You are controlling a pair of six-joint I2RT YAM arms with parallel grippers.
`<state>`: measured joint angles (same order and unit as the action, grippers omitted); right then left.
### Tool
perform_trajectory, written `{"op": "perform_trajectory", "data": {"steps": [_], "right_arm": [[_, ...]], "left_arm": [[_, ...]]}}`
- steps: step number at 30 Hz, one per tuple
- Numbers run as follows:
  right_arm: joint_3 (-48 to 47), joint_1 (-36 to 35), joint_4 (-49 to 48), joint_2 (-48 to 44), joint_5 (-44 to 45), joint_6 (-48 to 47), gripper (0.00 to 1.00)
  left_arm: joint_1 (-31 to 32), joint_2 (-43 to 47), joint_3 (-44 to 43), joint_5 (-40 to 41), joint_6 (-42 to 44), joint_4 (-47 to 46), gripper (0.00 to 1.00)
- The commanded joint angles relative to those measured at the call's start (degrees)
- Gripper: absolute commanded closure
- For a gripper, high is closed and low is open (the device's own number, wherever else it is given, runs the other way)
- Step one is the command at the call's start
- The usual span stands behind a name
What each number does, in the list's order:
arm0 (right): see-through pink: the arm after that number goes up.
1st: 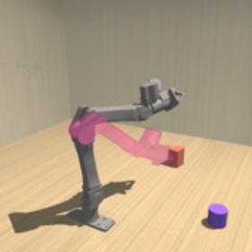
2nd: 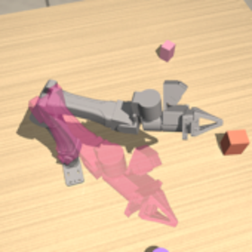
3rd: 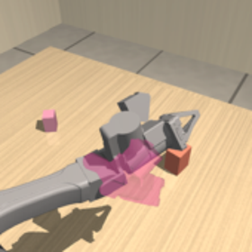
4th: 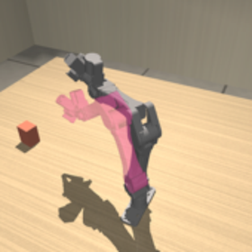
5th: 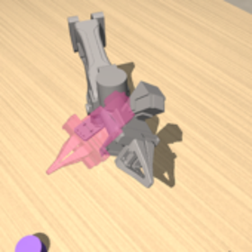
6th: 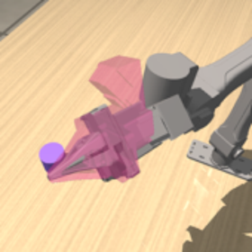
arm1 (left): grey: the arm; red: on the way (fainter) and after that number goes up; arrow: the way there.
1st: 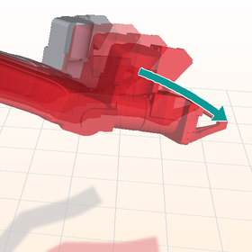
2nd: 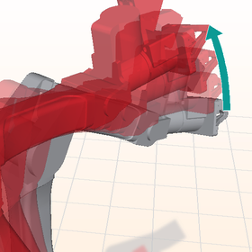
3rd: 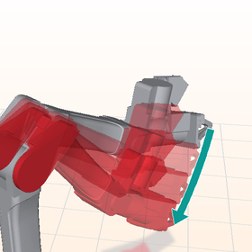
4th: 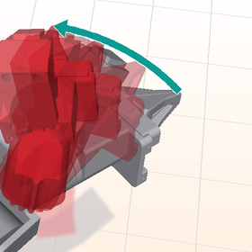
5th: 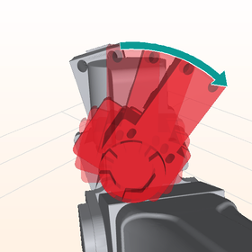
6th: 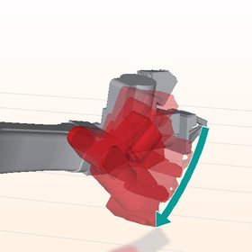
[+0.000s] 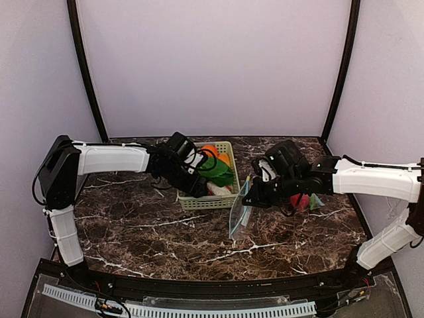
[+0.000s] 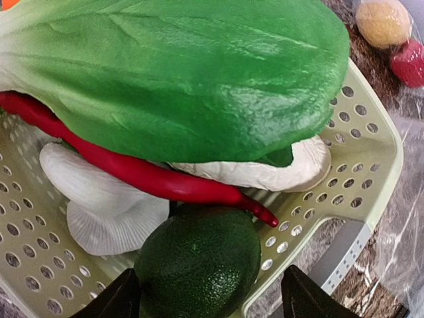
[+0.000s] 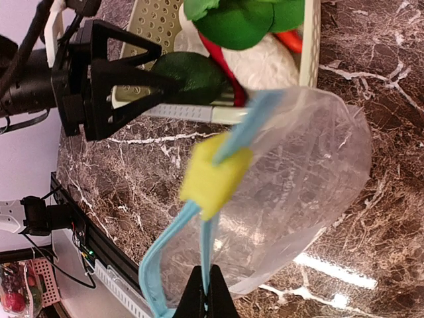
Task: Place the food in the zip-top bag and seal the zipper
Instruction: Adjust the bin at the corner of the board.
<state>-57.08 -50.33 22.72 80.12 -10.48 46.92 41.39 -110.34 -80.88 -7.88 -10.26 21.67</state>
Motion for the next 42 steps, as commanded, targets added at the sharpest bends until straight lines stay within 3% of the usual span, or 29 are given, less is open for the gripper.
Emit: {"op": "perform_trajectory", "data": {"steps": [1,14,25,27,32,35,42], "right_arm": [[0.22,-0.48,-1.25,-0.36,-0.22,-0.95,1.00],[1.91,-0.48,-1.72,-2.25,0.32,-0.51,1.00],[1.93,-0.48,-1.87,-2.88,0.91,-0.75,1.00],[1.84,-0.48,-1.89,-2.78,0.90,-0.85,1.00],[1.56,-0.48,-1.91,-2.73,1.10,-0.87,1.00],[1.68,-0.48,-1.74,-3.03,1.37,-0.86,1.00],[1.33,-0.46,-0.95,-2.82,2.45,-1.29,1.00]], "left_arm": [[0.96,5.29,6.01,-0.22,-1.41,7.99,0.25],[1.10,1.83,3.32,-0.36,-2.41,10.39,0.19],[2.37,-0.80,2.03,5.24,0.05,16.56,0.16],[2.33,-0.73,2.15,5.40,0.11,16.52,0.19],[2.55,0.79,2.91,3.87,-0.85,13.24,0.43],[2.58,4.36,3.34,3.92,-1.94,11.01,0.49],[2.58,14.29,6.62,4.52,-3.75,4.41,0.52]]}}
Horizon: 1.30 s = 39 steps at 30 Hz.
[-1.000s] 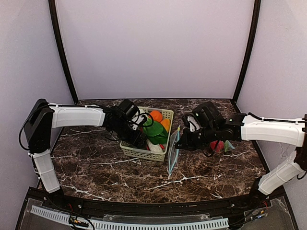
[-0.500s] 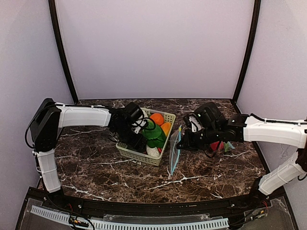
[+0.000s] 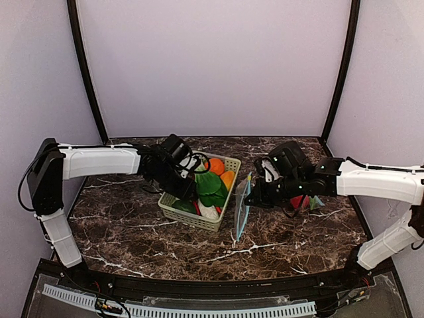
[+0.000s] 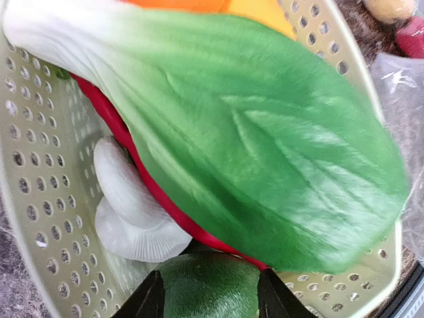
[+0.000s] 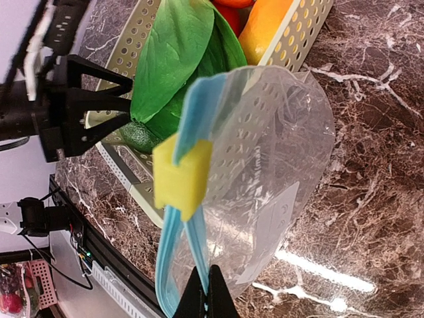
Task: Place the food in the zip-top bag and seal the zipper
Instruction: Adjust the bin at the corner of the board, then pass from the right arm to the left
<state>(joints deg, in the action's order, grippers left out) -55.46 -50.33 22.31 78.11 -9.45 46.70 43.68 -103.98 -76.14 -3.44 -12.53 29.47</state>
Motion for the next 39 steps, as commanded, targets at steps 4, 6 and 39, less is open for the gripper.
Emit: {"op": "perform_trajectory", "data": {"steps": [4,6,39], "right_arm": [[-1.02,-0.48,-0.59,0.46,0.57,-1.51,1.00],[-1.79,-0.54,-0.60,1.10,-0.21,-2.05,1.00],[-6.95,-3.20,3.91,2.27,-10.21,-12.17,1.00]], "left_arm": [[0.37,9.72,2.50,-4.79,-2.18,-4.03,0.42],[1.84,10.52,3.04,-7.35,-2.36,-5.51,0.32],[14.01,6.86,2.87,1.44,-4.44,-16.60,0.22]]}}
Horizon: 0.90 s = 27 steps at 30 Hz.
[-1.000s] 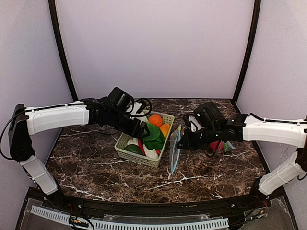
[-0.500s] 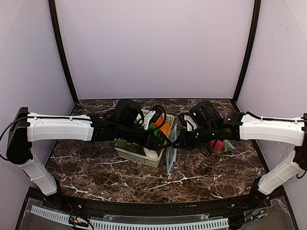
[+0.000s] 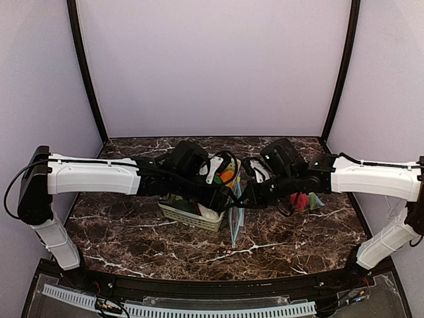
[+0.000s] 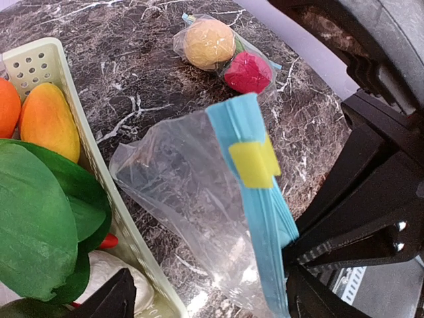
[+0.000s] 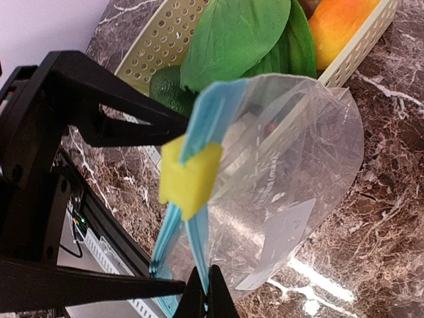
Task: Place the food in the zip-top bag and seal the zipper
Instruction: Pass from the right arm to the left
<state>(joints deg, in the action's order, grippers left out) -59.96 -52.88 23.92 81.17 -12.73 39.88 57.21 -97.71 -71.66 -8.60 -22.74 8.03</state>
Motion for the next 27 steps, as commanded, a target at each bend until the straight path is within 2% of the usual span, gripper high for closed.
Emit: {"op": "perform_trajectory", "data": {"steps": [1,5,10,14,15,18,20,27], "right_arm": [[-2.71,-0.64,3.14,-0.72,-8.48,-6.60,1.00],[-2.88,-0.55,5.97,-0.27,-14.61,-10.37,1.00],[-3.05,-0.57,8.27,0.73,-20.88,-13.71,1.00],[-3.76,-0.35,9.46,0.84,-19.21,-13.93,1.00],[-4.03,-0.21,9.80,0.59,-17.97,-13.52,1.00],[-4.46,0.50,9.82,-1.39,-15.07,-11.73,1.00],[-4.39,1.11,9.11,-3.05,-13.49,-9.80,1.00],[-1.56,1.47,4.45,-7.87,-9.89,-2.34,1.00]], "left_arm": [[0.51,0.77,-1.67,7.02,6.52,4.95,0.23],[0.52,1.67,-1.77,6.69,11.72,5.30,0.27],[0.57,2.37,-0.83,-1.30,17.83,2.70,0.34],[0.57,2.32,0.45,-6.24,17.86,-0.38,0.52],[0.54,2.39,0.86,-6.07,17.39,-0.56,0.60],[0.53,3.07,1.86,-0.16,15.90,0.37,0.80],[0.53,3.84,2.85,4.95,14.04,1.16,0.87],[1.97,5.40,4.91,18.35,9.08,0.78,0.90]]}}
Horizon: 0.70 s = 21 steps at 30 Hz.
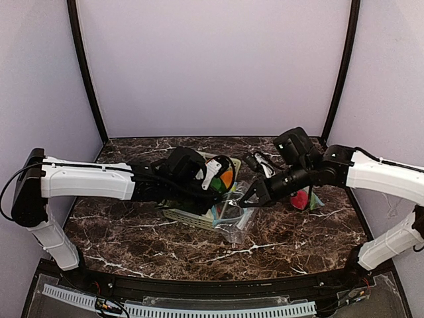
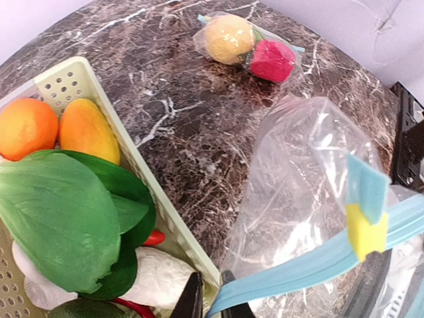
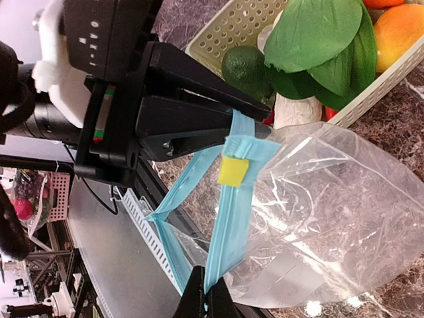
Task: Place the food in the zip-top bag and seal the zipper
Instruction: Pass from the right arm to the left
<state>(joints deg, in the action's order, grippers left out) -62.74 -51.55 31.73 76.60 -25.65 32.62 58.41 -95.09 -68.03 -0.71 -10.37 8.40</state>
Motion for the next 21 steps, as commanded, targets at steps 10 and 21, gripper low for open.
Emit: {"op": "perform_trajectory", "data": {"steps": [10,21], "right_arm": [[8.75,-1.17,-6.07,-11.05,20.76,14.15,0.71],[7.73,-11.76,-6.80,-12.05,40.82,21.25,0.24]], "left_arm": [[1.23,3.37,5.83,14.11,-20.09,-15.13,0.99],[2.03,3.77,10.64,19.37,-29.25,-32.66,0.99]]}}
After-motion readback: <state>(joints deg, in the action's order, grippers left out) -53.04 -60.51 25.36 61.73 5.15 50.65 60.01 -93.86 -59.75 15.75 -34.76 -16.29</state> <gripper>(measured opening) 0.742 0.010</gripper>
